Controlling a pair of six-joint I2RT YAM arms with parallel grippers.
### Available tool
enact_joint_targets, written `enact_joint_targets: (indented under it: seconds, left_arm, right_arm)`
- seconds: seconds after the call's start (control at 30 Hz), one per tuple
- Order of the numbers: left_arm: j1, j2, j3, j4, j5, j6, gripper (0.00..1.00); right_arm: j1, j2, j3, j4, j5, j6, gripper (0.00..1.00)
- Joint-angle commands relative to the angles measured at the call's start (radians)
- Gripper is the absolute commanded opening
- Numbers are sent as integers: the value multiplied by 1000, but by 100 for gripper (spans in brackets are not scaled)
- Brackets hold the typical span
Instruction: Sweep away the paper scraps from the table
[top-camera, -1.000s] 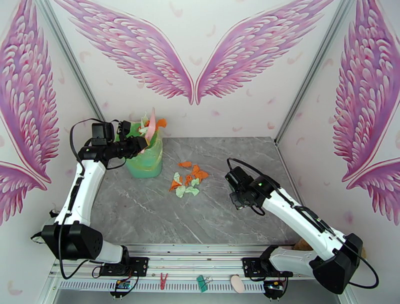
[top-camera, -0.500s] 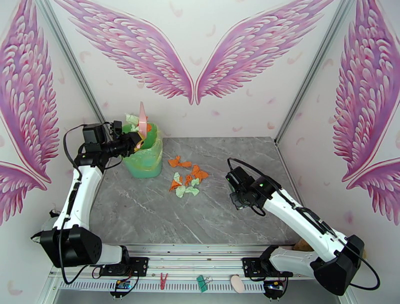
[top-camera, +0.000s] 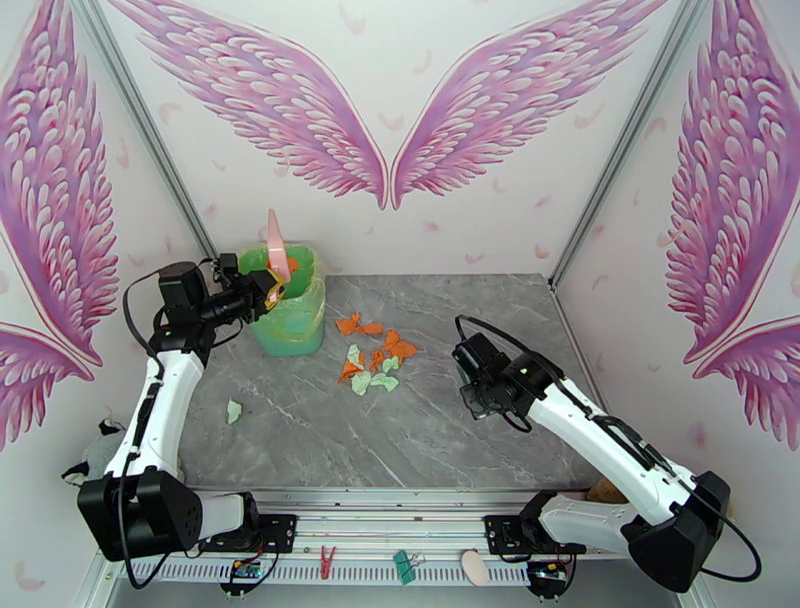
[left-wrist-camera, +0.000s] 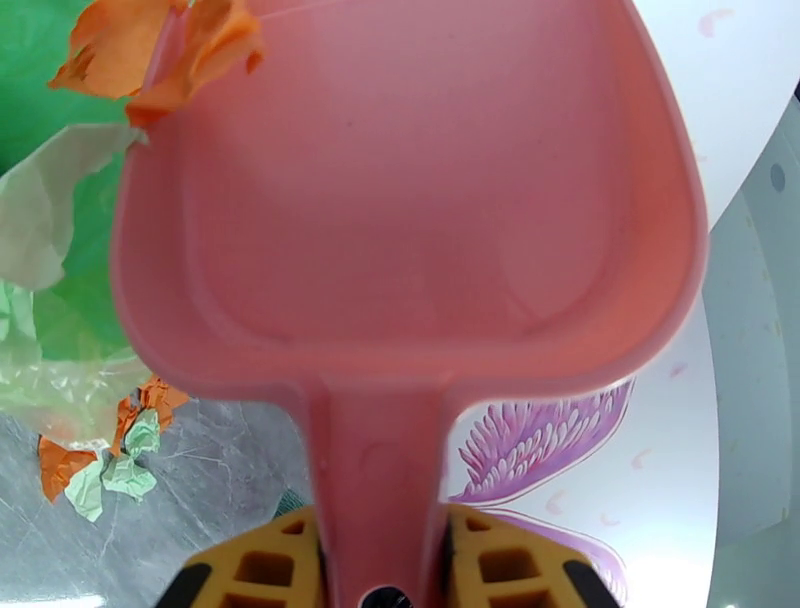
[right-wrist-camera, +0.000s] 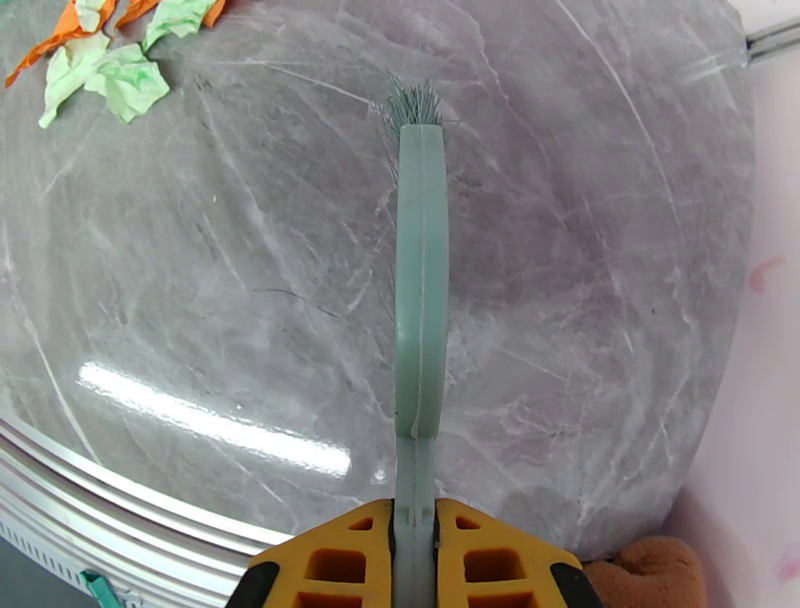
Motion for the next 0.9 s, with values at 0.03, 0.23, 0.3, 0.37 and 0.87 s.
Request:
enact_joint_targets:
  seconds: [0.03, 0.23, 0.3, 0.37, 0.87]
  left_arm:
    - [7, -9, -27, 162, 33, -126, 0]
    - [12, -17, -61, 255, 34, -228, 0]
    - [13, -19, -71, 302, 32, -269, 0]
    - [13, -16, -81, 364, 31, -316, 0]
    - [9, -75, 275, -351, -82, 339, 0]
  right_arm:
    - [-6, -19, -7, 14, -1, 6, 0]
    - [-5, -16, -7, 14, -2, 6, 0]
    - [-6, -15, -7, 15, -3, 6, 0]
    - [-6, -17, -6, 16, -4, 6, 0]
    - [29, -67, -3, 378, -710, 194, 0]
